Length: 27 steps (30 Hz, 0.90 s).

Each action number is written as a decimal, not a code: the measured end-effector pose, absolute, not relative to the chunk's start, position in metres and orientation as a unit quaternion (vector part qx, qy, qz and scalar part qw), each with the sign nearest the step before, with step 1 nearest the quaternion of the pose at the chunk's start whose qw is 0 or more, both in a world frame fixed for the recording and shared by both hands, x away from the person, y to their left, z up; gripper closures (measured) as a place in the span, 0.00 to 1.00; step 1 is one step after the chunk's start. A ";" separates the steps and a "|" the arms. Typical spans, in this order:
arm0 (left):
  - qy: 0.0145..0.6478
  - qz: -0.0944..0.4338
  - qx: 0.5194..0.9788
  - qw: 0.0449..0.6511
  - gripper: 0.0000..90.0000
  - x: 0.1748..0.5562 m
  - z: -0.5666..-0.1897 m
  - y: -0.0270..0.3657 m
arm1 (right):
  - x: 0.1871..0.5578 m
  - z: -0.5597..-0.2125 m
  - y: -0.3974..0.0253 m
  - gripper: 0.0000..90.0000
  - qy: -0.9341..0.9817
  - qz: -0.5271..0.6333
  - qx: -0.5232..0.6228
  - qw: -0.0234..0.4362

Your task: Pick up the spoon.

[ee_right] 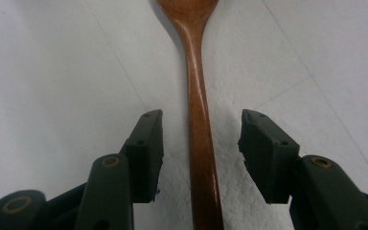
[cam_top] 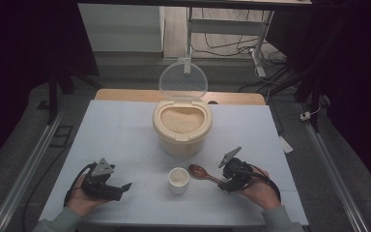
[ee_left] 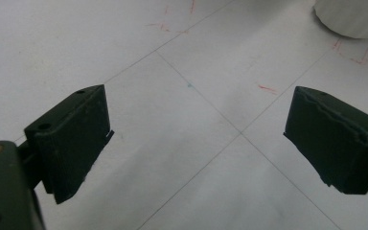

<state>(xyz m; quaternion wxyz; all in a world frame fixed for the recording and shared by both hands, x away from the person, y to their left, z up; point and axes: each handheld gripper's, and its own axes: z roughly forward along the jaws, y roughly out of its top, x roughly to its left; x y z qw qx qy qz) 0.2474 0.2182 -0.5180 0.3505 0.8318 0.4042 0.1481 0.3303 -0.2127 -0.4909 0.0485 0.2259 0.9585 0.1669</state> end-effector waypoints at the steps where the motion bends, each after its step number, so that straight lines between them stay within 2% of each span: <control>1: 0.404 0.148 0.832 0.351 0.09 0.247 -0.518 0.218 | 0.331 -0.492 -0.212 0.60 0.960 0.163 0.224 0.052; 8: 0.404 0.148 0.832 0.350 0.09 0.248 -0.518 0.218 | 0.332 -0.496 -0.208 0.72 0.965 0.144 0.213 0.053; 14: 0.403 0.148 0.833 0.349 0.09 0.247 -0.518 0.218 | 0.332 -0.496 -0.204 0.87 0.968 0.138 0.205 0.051; 27: 0.402 0.148 0.835 0.347 0.09 0.247 -0.519 0.218 | 0.329 -0.491 -0.203 0.89 0.963 0.144 0.219 0.063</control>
